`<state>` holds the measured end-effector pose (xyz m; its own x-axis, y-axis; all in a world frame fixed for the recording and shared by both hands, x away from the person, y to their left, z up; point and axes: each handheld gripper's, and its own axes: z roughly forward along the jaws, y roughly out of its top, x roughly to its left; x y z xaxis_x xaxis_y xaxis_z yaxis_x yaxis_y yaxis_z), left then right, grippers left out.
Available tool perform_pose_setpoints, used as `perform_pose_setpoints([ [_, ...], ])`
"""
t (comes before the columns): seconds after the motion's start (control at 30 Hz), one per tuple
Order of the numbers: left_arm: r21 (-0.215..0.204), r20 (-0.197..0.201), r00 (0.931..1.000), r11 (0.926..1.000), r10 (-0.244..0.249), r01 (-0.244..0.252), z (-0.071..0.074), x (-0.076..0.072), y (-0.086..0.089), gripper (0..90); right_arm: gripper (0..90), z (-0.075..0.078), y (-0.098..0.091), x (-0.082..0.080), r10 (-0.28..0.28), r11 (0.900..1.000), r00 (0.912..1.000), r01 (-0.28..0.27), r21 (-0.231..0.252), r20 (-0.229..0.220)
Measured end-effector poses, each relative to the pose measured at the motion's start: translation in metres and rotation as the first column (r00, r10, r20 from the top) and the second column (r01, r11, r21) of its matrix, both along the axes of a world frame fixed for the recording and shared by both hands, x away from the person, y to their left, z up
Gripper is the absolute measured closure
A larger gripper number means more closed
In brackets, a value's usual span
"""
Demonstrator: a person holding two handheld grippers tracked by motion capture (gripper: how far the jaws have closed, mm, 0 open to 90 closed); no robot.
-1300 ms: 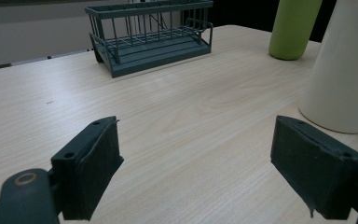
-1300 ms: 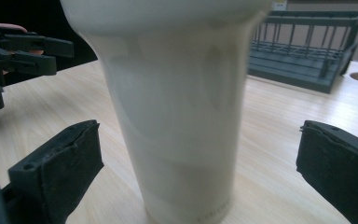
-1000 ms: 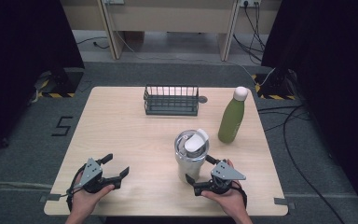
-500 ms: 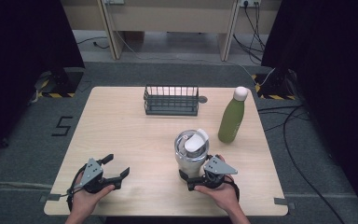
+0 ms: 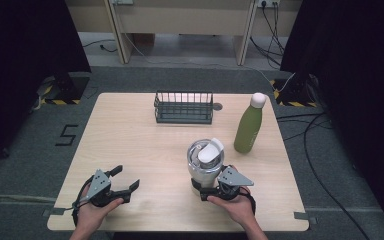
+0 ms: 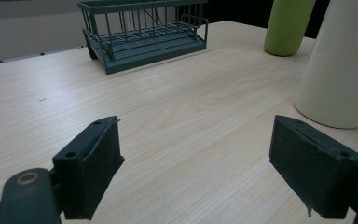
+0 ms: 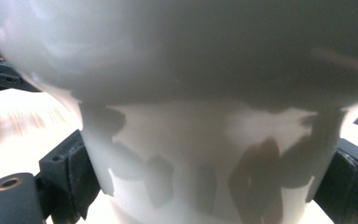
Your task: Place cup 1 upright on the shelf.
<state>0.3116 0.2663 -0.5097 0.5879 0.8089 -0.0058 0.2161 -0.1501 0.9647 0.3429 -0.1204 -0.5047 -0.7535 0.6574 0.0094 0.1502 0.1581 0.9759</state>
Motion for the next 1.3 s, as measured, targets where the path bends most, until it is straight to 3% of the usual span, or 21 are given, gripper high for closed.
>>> perform_pose_setpoints([
  [0.47,-0.002,-0.003,1.0000,1.0000,0.002,-0.002,0.000,0.000,0.000,16.1,10.7,0.004,0.002,-0.001,0.006,0.9995,1.0000,-0.005,-0.032,0.005],
  [0.83,-0.003,-0.006,1.0000,1.0000,0.006,-0.006,0.000,0.000,0.001,16.3,10.7,0.008,0.005,0.001,0.004,0.9996,0.9999,-0.004,-0.029,-0.011],
  [1.3,-0.008,-0.010,0.9999,0.9999,0.013,-0.013,-0.001,0.001,0.002,16.5,10.8,0.024,0.009,0.019,-0.025,0.9995,0.9997,0.025,-0.019,0.007],
])
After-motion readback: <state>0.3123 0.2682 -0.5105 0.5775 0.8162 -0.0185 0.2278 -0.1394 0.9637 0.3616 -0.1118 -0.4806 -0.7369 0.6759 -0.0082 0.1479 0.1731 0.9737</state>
